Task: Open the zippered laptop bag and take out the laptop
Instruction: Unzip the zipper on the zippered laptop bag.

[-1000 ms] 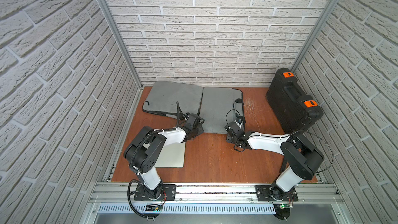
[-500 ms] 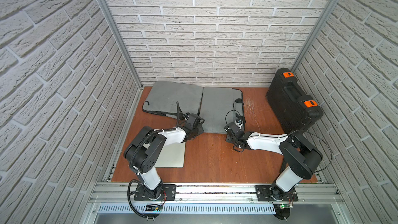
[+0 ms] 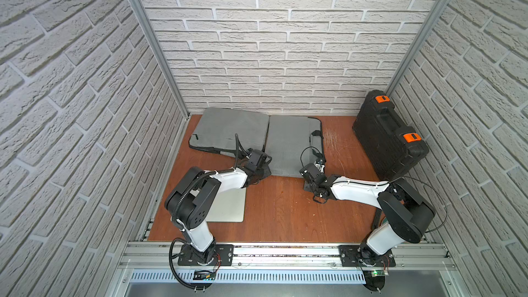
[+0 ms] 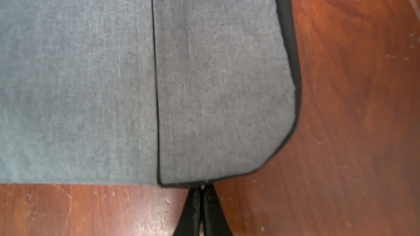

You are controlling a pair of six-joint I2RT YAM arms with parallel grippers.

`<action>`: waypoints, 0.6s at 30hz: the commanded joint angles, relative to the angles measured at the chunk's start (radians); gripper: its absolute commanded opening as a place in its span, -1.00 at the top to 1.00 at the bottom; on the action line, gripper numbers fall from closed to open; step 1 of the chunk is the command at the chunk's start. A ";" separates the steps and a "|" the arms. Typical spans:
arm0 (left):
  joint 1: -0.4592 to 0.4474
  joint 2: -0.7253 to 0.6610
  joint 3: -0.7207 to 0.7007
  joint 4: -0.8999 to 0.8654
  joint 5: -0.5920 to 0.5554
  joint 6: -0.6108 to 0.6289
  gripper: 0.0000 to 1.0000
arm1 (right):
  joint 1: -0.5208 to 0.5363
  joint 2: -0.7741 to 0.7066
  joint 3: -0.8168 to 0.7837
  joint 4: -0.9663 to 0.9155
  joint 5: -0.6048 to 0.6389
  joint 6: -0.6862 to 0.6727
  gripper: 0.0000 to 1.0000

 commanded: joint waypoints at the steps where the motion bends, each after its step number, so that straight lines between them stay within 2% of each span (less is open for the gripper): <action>1: 0.025 0.013 0.004 -0.059 -0.032 0.005 1.00 | -0.016 -0.051 -0.028 -0.102 0.070 -0.040 0.87; 12: 0.101 -0.051 -0.041 -0.085 -0.038 0.029 1.00 | -0.091 -0.136 -0.092 -0.221 0.071 -0.067 0.88; 18: 0.127 -0.059 -0.028 -0.097 -0.034 0.060 1.00 | -0.095 -0.182 -0.120 -0.244 0.020 -0.093 0.88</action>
